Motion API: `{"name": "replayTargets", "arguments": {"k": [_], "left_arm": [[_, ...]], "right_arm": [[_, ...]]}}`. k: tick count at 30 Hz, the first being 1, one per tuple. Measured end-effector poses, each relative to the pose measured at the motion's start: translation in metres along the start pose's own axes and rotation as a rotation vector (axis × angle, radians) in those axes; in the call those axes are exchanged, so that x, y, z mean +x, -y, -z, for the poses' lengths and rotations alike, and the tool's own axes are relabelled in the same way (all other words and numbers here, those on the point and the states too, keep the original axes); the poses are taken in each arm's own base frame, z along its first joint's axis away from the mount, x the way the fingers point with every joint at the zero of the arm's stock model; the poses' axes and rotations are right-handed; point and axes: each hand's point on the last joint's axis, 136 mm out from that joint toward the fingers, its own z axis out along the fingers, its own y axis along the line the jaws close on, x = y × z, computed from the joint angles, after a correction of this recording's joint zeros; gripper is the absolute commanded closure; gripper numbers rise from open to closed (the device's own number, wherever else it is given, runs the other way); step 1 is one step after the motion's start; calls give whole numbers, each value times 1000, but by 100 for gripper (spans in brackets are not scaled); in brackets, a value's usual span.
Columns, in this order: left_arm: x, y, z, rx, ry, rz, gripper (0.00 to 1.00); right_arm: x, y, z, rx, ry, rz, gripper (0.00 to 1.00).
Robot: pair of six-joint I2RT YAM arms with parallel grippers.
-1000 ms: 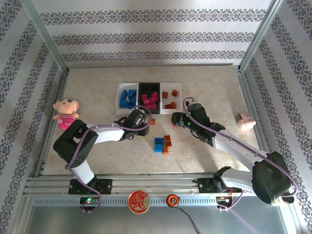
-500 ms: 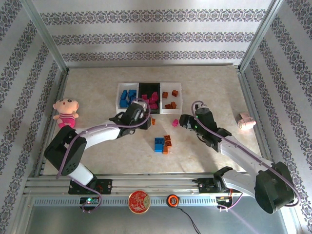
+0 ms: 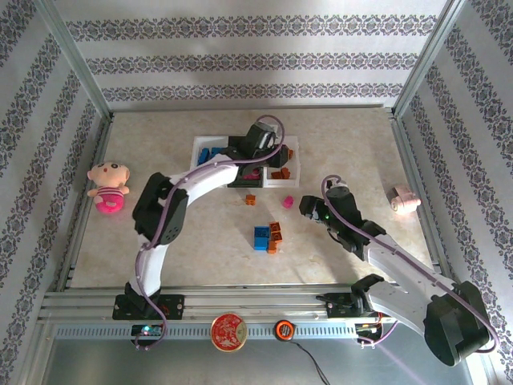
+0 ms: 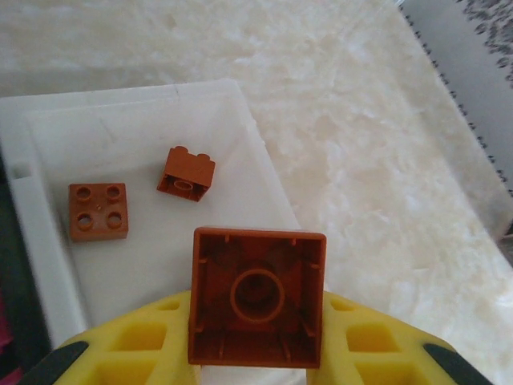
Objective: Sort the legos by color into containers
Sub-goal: Place the lego in the container.
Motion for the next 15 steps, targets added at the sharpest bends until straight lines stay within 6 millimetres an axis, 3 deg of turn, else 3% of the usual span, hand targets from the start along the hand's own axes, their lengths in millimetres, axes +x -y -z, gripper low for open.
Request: {"name": "replayTargets", "arguments": {"k": [4, 7, 12, 15], "left_arm": [[0, -3, -28, -19, -39, 2, 52], [-4, 1, -36, -13, -47, 8, 34], [-12, 11, -24, 22, -41, 32, 20], [-10, 17, 6, 53, -32, 44, 9]], "right_arm": [[3, -3, 0, -17, -18, 1, 33], [9, -4, -3, -24, -45, 1, 32], [27, 1, -15, 3, -116, 14, 31], [35, -7, -21, 3, -153, 42, 31]]}}
